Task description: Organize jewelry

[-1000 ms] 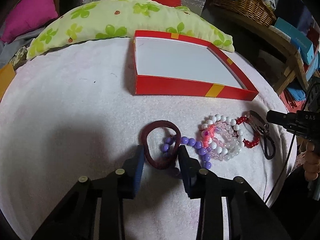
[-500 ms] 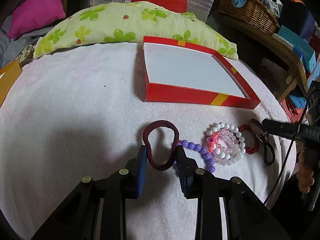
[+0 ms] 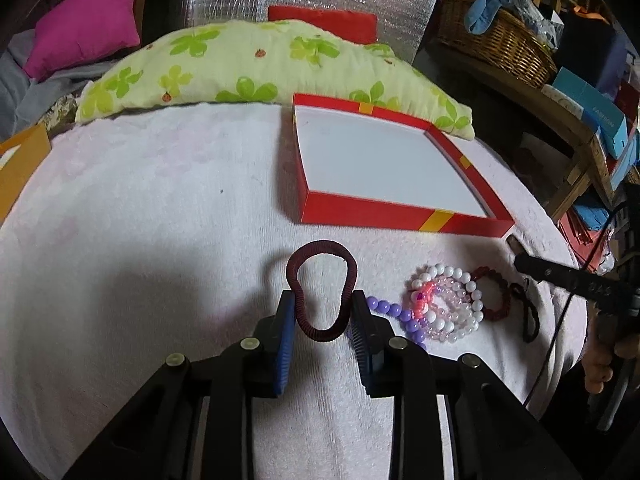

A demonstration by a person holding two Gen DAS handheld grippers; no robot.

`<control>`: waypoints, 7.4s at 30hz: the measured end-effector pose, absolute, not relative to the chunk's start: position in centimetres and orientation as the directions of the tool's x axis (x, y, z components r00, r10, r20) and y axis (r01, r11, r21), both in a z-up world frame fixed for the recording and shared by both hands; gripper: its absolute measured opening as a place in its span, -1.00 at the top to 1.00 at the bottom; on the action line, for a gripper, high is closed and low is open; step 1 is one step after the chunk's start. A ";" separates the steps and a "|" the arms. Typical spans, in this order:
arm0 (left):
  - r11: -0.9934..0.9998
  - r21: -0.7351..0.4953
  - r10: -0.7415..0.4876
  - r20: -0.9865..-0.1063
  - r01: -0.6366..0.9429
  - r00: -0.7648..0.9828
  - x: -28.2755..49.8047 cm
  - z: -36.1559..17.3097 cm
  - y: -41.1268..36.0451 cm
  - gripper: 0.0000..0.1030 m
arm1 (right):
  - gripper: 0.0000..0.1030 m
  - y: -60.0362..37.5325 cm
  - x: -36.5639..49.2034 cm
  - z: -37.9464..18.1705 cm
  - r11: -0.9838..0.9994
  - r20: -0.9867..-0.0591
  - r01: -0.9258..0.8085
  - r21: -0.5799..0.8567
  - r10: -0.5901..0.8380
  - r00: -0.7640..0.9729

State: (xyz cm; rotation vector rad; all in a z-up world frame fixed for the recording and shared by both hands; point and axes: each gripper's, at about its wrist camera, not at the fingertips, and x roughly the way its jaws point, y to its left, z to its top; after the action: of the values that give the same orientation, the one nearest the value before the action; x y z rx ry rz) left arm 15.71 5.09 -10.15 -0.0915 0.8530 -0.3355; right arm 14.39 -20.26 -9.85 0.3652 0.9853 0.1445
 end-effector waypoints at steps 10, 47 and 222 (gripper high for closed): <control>0.941 -0.193 -0.329 -0.700 0.276 0.633 15.7 -9.3 4.4 0.45 | -0.25 -20.6 15.7 -6.3 0.901 -0.666 -0.013 0.433 0.330 0.669; 0.957 -0.070 -0.221 -0.804 0.281 0.553 27.3 -10.8 -2.0 0.45 | -0.27 -19.5 31.0 -13.0 0.980 -0.852 0.007 0.197 0.167 0.495; 0.750 -0.071 -0.400 -0.840 0.657 0.366 11.6 -11.9 -7.1 -0.37 | 0.51 -20.9 10.9 -12.4 0.944 -0.824 -0.112 0.311 0.327 0.462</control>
State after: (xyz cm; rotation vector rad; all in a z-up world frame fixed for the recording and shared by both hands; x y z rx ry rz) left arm 11.61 -7.14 -11.85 0.2979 0.9814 -0.6926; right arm 10.88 -20.93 -12.41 0.2254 1.0584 0.2722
